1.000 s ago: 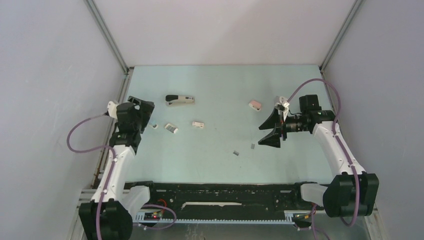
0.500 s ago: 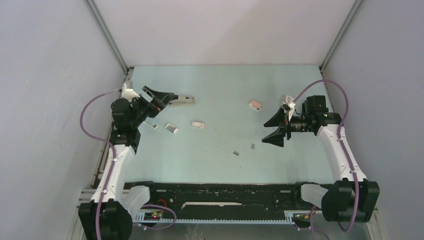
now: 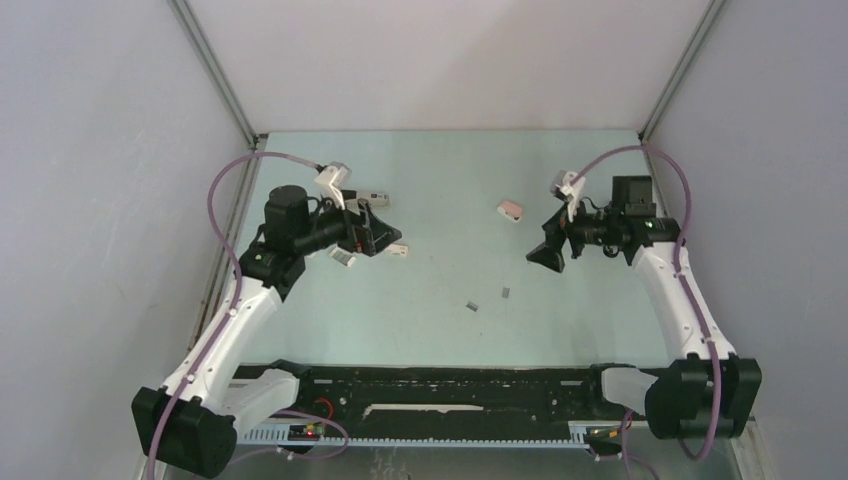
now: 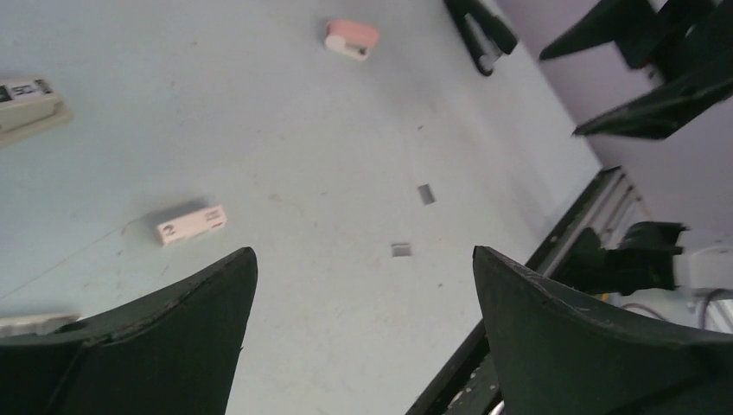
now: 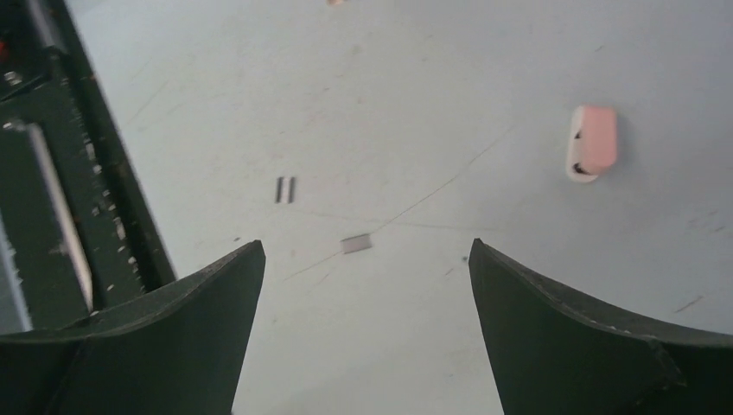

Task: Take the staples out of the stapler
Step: Place the stapler at the center of the board, then pick up the stapler from the center of the board.

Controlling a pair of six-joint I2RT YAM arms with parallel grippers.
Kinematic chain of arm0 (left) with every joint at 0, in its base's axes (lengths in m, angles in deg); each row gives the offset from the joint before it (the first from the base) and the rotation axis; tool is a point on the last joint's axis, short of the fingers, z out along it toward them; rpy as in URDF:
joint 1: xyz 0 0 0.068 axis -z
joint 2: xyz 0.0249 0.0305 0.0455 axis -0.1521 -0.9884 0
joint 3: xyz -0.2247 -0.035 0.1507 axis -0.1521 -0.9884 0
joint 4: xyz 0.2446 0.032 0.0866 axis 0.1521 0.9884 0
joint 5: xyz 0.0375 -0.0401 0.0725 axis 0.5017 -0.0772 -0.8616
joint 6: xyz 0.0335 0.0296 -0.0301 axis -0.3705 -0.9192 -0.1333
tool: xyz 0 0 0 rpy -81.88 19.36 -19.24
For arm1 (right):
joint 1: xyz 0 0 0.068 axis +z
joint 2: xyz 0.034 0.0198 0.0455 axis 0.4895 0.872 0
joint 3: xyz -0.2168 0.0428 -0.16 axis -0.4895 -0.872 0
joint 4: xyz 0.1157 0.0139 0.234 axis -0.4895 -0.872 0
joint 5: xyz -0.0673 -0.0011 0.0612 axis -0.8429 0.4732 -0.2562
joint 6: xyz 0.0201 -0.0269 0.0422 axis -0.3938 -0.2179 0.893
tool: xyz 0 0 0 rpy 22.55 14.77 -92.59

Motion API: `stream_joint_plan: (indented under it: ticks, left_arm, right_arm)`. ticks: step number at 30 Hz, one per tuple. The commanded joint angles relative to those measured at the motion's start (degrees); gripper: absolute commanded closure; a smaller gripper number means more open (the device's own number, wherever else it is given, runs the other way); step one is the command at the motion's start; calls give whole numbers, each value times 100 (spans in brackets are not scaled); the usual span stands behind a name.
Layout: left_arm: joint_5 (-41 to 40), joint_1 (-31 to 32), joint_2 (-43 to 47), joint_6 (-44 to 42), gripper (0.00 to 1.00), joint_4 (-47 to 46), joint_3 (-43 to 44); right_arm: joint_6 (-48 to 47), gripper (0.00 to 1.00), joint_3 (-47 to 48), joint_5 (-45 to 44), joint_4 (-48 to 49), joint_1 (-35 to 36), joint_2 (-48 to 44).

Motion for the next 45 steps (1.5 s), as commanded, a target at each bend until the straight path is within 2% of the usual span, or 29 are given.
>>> stream_joint_plan:
  ticks: [1, 13, 20, 23, 35, 45]
  left_arm:
    - [-815, 184, 361, -891, 0, 635, 280]
    - [-903, 376, 177, -813, 0, 704, 283]
    - [-988, 376, 221, -855, 0, 751, 301]
    - [-1009, 378, 230, -873, 0, 772, 311]
    - [-1020, 377, 239, -892, 0, 788, 312]
    - [-1029, 376, 230, -901, 0, 797, 316]
  right_arm:
    - [702, 3, 968, -1542, 407, 532, 731]
    - [1363, 9, 5309, -3727, -1818, 1170, 4902]
    - [1591, 17, 6697, -4331, -2258, 1323, 6299]
    - [1573, 20, 6983, -4518, -2366, 1390, 6636]
    - [1473, 26, 7020, -4585, -2366, 1542, 7070]
    - [1484, 43, 7080, -4729, -2313, 1598, 7225]
